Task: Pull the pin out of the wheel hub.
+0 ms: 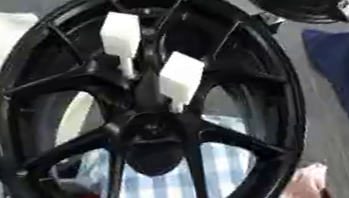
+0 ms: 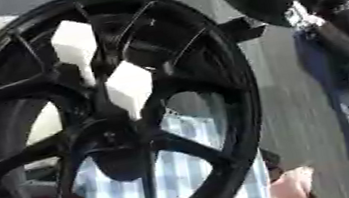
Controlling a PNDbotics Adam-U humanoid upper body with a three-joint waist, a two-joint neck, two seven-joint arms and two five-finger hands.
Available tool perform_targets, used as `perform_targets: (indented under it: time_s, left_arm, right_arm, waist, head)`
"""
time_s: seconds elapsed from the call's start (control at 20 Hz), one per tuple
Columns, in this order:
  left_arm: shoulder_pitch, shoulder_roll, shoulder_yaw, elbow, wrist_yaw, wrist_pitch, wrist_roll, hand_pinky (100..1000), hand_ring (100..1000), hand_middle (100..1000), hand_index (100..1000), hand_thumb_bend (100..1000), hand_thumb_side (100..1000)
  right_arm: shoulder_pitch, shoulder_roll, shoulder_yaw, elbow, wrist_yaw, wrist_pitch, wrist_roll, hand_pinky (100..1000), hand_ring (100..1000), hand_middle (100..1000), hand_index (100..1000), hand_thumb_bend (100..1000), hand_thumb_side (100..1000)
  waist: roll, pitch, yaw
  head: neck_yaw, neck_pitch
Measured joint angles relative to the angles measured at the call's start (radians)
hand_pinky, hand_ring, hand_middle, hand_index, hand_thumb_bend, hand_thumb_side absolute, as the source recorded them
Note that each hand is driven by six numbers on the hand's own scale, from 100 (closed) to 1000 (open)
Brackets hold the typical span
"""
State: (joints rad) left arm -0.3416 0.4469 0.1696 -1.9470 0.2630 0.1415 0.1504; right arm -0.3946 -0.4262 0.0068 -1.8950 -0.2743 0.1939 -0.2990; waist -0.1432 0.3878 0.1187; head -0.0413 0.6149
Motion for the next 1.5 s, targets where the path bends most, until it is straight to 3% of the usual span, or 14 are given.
perform_targets:
  time_s: [0.35, 0.6, 0.85, 1.1, 1.5]
  left_arm:
    - [0.0, 0.0, 0.0, 0.0, 0.0, 0.002, -0.002, 775, 754, 715, 763, 160, 862]
    - [0.0, 0.0, -0.001, 0.0, 0.0, 0.004, -0.005, 775, 755, 715, 763, 160, 861]
    - [0.005, 0.0, -0.005, 0.0, 0.0, 0.005, -0.008, 775, 755, 716, 763, 160, 860]
    - [0.008, 0.001, -0.007, 0.001, 0.0, 0.005, -0.013, 774, 755, 716, 763, 160, 860]
    - [0.007, 0.003, -0.013, 0.002, 0.0, 0.008, -0.021, 774, 755, 716, 763, 159, 861]
  right_arm:
    - [-0.004, -0.011, 0.006, -0.004, 0.008, 0.004, 0.005, 803, 676, 672, 703, 421, 383]
    - [-0.052, -0.112, 0.033, -0.049, 0.026, 0.014, 0.067, 809, 686, 680, 712, 430, 373]
    - [-0.148, -0.261, 0.068, -0.081, 0.052, 0.013, 0.197, 816, 696, 688, 721, 440, 365]
    - [-0.248, -0.363, 0.111, -0.086, 0.081, -0.018, 0.34, 827, 718, 706, 739, 462, 343]
    - [-0.358, -0.472, 0.2, -0.089, 0.197, -0.209, 0.694, 867, 778, 753, 782, 524, 230]
  waist:
    - [0.003, 0.0, -0.001]
    - [0.003, -0.009, -0.002]
    - [-0.001, -0.026, -0.002]
    - [-0.008, -0.032, 0.001]
    - [-0.025, -0.035, 0.024]
  head:
    - [0.0, 0.0]
    - [-0.005, 0.0]
    - [-0.009, 0.008]
    - [-0.014, 0.009]
    - [-0.032, 0.016]
